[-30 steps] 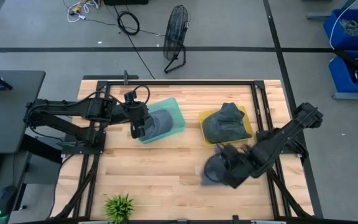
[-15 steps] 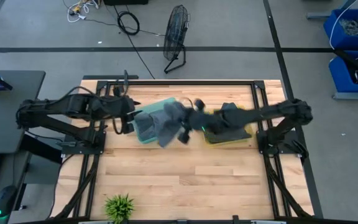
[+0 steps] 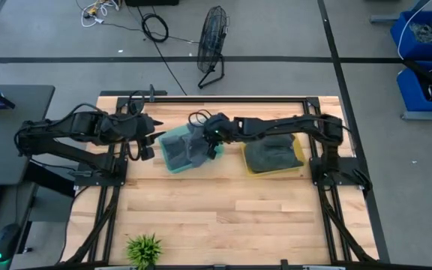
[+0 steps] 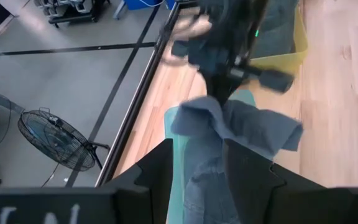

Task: Pick & Place hat
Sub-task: Put the gray cap into the blue bin

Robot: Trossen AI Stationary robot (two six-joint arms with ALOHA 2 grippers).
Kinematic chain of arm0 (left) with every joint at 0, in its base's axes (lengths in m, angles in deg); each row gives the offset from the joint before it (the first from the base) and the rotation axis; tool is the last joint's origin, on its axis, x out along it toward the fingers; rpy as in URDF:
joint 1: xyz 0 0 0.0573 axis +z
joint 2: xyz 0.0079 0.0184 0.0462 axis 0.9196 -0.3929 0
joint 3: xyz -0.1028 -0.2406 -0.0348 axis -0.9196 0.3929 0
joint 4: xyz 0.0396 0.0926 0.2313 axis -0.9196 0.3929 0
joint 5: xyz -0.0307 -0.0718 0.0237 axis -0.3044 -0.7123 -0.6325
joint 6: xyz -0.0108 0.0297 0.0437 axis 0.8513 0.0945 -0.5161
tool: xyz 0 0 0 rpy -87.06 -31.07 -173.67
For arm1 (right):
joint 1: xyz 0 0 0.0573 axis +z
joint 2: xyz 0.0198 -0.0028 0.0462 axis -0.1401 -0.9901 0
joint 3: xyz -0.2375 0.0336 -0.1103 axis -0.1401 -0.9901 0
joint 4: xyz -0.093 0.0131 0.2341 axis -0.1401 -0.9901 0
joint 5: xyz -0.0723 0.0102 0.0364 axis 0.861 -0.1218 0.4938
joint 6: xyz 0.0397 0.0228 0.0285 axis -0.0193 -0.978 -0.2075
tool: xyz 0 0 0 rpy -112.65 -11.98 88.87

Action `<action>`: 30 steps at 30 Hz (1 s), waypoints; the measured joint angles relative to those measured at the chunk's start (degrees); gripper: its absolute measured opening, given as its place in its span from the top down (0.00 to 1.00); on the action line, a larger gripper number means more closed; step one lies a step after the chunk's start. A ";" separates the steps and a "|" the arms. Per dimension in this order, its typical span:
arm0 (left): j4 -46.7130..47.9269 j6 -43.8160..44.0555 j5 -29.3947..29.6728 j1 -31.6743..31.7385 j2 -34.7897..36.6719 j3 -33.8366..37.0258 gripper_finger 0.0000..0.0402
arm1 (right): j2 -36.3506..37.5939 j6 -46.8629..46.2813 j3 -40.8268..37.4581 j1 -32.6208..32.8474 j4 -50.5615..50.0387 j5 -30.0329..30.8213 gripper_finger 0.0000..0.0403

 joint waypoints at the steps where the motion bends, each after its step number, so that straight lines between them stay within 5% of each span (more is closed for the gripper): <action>1: -0.05 0.00 0.00 -0.01 0.00 0.00 0.65 | -0.97 0.13 0.00 -0.41 0.46 0.14 0.99; 10: -0.02 0.07 0.00 0.00 -0.09 0.01 0.65 | -5.29 -0.12 0.02 -3.52 6.63 1.05 0.93; 15: -0.02 0.42 0.00 -0.02 -0.09 0.02 0.65 | -5.29 1.39 0.04 -3.73 10.37 -5.34 0.88; 30: 0.09 0.48 -0.02 -0.02 -0.09 0.05 0.65 | -4.18 4.10 8.23 -2.94 -0.71 -7.77 0.79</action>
